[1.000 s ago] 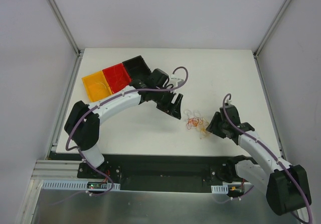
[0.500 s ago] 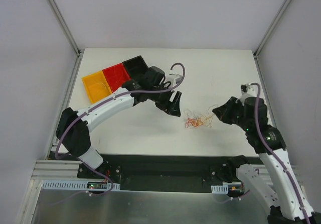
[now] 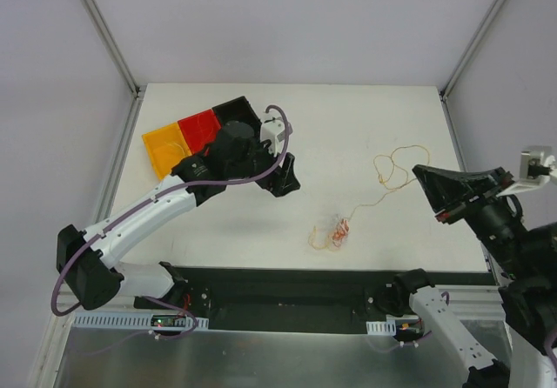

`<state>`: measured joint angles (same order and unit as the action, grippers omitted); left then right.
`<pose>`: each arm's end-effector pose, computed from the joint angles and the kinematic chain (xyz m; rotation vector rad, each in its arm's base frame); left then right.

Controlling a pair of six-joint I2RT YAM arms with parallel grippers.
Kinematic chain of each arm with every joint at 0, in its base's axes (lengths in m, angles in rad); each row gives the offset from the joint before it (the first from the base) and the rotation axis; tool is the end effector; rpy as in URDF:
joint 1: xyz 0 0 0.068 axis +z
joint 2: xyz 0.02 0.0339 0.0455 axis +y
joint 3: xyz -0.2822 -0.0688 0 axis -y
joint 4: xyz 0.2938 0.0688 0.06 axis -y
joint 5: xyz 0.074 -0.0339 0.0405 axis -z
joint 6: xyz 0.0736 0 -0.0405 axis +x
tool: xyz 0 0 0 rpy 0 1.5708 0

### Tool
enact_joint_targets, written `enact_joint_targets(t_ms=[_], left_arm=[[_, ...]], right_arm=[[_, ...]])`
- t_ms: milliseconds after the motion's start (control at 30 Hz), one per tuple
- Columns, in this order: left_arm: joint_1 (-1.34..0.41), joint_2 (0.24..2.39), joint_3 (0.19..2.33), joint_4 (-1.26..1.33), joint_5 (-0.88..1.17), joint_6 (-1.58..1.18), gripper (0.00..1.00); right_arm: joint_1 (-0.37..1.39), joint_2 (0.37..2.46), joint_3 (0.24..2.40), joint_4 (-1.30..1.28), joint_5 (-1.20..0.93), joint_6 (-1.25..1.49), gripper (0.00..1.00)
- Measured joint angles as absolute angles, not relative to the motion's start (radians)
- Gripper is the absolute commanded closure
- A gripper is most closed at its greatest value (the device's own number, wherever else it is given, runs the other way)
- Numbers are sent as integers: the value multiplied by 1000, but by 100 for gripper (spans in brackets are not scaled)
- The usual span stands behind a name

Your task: Untangle the cables

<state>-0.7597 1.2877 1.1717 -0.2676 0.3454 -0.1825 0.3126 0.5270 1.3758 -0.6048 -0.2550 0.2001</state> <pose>0.2531 -0.2748 0.3564 0.8111 1.8881 -0.9423 0.0572 0.0380 0.5507 -0.2952 1.3274 0.6017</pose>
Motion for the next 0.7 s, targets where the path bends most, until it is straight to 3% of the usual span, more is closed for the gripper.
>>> enact_joint_targets(t_ms=[167, 433, 533, 700], left_arm=[[-760, 1240, 1124, -217, 299, -178, 25], [-760, 1184, 1080, -163, 226, -165, 24], [-759, 1164, 1071, -146, 200, -163, 23], [-729, 1070, 1017, -113, 136, -163, 19]], right_arm=[[313, 572, 1559, -607, -221, 144, 100], [313, 828, 1948, -604, -187, 104, 100], [313, 874, 1940, -566, -229, 144, 99], [316, 881, 1675, -435, -360, 258, 99]])
